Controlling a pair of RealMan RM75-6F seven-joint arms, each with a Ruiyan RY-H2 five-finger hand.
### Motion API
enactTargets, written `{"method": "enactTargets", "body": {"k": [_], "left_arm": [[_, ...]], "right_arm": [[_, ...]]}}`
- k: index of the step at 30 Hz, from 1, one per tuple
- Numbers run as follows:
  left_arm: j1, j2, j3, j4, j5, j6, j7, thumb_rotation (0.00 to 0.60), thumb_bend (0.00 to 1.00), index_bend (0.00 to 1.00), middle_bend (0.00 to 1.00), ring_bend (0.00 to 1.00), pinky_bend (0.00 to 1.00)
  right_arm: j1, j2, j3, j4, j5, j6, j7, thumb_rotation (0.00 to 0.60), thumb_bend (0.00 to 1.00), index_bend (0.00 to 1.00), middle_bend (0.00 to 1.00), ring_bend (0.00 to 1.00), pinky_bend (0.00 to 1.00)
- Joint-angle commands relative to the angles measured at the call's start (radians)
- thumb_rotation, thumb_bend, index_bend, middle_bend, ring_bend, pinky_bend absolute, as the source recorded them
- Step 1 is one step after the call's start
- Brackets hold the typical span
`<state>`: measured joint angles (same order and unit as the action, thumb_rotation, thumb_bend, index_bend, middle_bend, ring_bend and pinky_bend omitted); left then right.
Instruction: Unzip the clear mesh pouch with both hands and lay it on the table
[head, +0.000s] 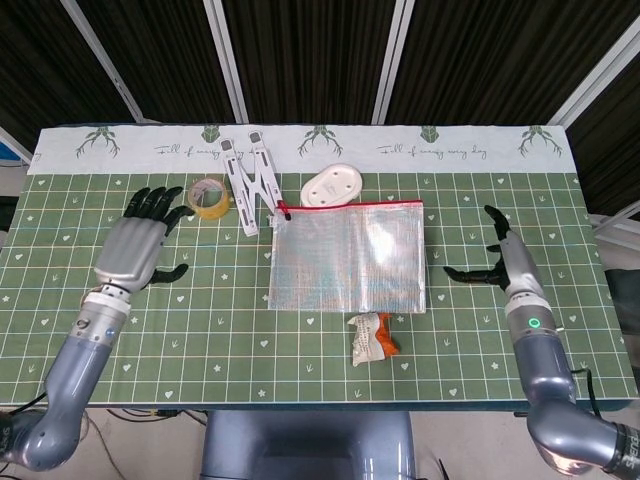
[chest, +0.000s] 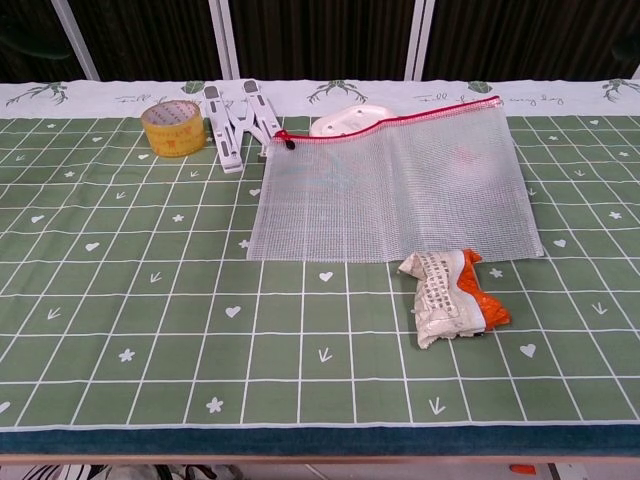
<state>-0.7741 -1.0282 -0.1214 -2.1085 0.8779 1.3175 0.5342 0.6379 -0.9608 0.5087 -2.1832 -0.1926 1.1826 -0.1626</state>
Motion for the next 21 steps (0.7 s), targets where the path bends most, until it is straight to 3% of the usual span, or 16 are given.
{"method": "enactTargets", "body": {"k": [1,5,10,16,21], "left_arm": [[0.217,0.014,0.198,0.057,0.346,0.161,-0.076,0.600,0.12,0.15,0.02,0.00,0.00],[0.327,0.003,0.272,0.132,0.463,0.221,-0.172,0.600,0.09,0.06,0.00,0.00,0.00],[0.444,-0.025,0.317,0.269,0.550,0.293,-0.267,0.600,0.07,0.02,0.00,0.00,0.00],[0.557,-0.114,0.303,0.448,0.608,0.406,-0.322,0.600,0.07,0.01,0.00,0.00,0.00],[0.599,-0.146,0.267,0.526,0.614,0.428,-0.370,0.600,0.07,0.01,0.00,0.00,0.00]], "right_arm": [[-0.187,0.059,-0.251,-0.021,-0.478,0.033,-0.089,0.600,0.09,0.00,0.00,0.00,0.21],[-0.294,0.049,-0.376,0.054,-0.765,0.097,-0.081,0.600,0.09,0.00,0.00,0.00,0.21],[-0.417,0.028,-0.480,0.197,-1.043,0.202,0.014,0.600,0.09,0.00,0.00,0.00,0.21],[-0.509,-0.022,-0.529,0.389,-1.229,0.338,0.094,0.600,0.09,0.00,0.00,0.00,0.21],[-0.548,-0.066,-0.534,0.510,-1.280,0.388,0.132,0.600,0.09,0.00,0.00,0.00,0.21]]}}
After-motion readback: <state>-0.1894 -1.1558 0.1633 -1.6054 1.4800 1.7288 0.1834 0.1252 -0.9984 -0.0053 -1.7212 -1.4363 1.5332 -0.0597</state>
